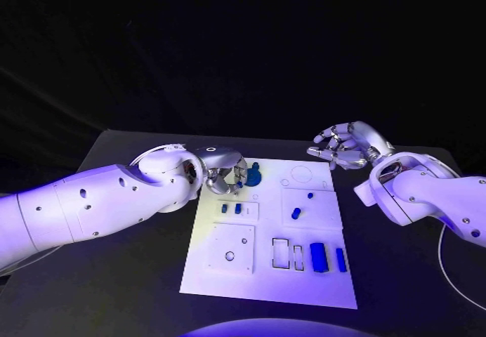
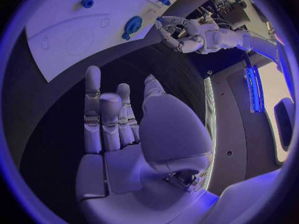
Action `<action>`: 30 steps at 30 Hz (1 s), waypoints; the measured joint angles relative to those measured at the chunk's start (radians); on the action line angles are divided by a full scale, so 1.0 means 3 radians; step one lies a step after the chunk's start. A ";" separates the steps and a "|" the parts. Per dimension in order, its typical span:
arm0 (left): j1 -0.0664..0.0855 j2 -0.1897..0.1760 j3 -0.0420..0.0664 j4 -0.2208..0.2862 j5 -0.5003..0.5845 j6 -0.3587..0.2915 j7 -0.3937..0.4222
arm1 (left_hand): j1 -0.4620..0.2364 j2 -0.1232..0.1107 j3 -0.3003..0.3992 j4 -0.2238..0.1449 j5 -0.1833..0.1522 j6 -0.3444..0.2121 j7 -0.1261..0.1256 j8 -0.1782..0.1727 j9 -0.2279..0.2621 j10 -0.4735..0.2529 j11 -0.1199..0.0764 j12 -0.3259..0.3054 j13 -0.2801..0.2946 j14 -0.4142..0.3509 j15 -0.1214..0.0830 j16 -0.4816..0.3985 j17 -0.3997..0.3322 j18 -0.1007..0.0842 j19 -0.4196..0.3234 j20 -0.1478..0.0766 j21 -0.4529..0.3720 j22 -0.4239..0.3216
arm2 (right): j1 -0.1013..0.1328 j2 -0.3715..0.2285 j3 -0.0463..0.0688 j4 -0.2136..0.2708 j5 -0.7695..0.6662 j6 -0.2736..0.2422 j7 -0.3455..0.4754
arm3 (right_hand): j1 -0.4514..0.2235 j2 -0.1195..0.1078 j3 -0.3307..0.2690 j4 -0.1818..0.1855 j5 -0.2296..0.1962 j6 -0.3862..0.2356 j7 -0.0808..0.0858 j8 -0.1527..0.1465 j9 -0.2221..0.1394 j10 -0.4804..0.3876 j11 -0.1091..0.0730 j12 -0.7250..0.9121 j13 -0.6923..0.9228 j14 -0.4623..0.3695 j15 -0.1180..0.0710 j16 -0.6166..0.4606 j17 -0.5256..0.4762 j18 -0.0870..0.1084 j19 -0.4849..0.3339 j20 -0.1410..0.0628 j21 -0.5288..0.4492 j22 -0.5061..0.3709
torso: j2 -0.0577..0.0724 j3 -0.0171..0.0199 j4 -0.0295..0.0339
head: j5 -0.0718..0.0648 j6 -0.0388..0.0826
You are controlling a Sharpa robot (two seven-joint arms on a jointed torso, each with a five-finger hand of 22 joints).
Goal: Assemble the parts on the task board
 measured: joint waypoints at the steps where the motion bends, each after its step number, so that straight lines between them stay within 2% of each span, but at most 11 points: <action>1: -0.0004 -0.0007 -0.0001 -0.0006 0.0006 0.0009 -0.0003 | -0.0007 -0.0007 0.0000 0.0000 0.0000 0.0000 0.0000 0.0000 0.0000 0.0007 0.0007 -0.0007 0.0000 0.0000 0.0000 0.0000 0.0000 0.0000 0.0000 0.0000 0.0000 0.0000 | 0.0000 0.0000 0.0000 0.0000 0.0000 0.0000 0.0000 | 0.0000 0.0000 0.0000 0.0000 0.0000 0.0000 0.0000 0.0000 0.0000 0.0000 0.0000 0.0000 0.0000 0.0000 0.0000 0.0000 0.0000 0.0000 0.0000 0.0000 0.0000 0.0000 | 0.0001 0.0000 0.0000 | 0.0002 0.0000; 16: -0.0021 -0.0032 -0.0014 -0.0066 0.0058 0.0140 -0.0035 | -0.0007 -0.0007 -0.0001 0.0001 -0.0013 -0.0001 0.0000 0.0000 0.0000 0.0018 -0.0004 -0.0012 0.0000 0.0000 0.0000 0.0000 -0.0008 0.0000 0.0000 0.0000 0.0000 -0.0003 | -0.0004 0.0000 0.0000 0.0000 0.0000 -0.0001 0.0000 | 0.0000 0.0000 -0.0019 0.0000 0.0000 0.0000 0.0000 0.0000 0.0000 0.0003 0.0003 0.0000 -0.0010 0.0000 0.0000 -0.0026 -0.0012 0.0000 0.0000 0.0000 0.0000 -0.0008 | 0.0007 0.0000 -0.0006 | 0.0014 0.0002; 30: -0.0030 0.0000 -0.0024 -0.0093 0.0083 0.0196 -0.0040 | -0.0007 -0.0008 -0.0001 0.0001 -0.0013 -0.0001 -0.0001 0.0000 0.0000 0.0018 -0.0004 -0.0012 0.0000 0.0000 0.0000 0.0000 -0.0008 0.0000 0.0000 0.0000 0.0000 -0.0003 | -0.0005 0.0000 0.0000 0.0001 0.0000 -0.0002 0.0000 | 0.0000 0.0000 -0.0019 0.0000 0.0000 0.0000 0.0000 0.0000 0.0000 0.0006 0.0006 0.0000 -0.0010 0.0000 0.0000 -0.0026 -0.0012 0.0000 0.0000 0.0000 0.0000 -0.0008 | 0.0008 0.0000 -0.0007 | 0.0012 -0.0005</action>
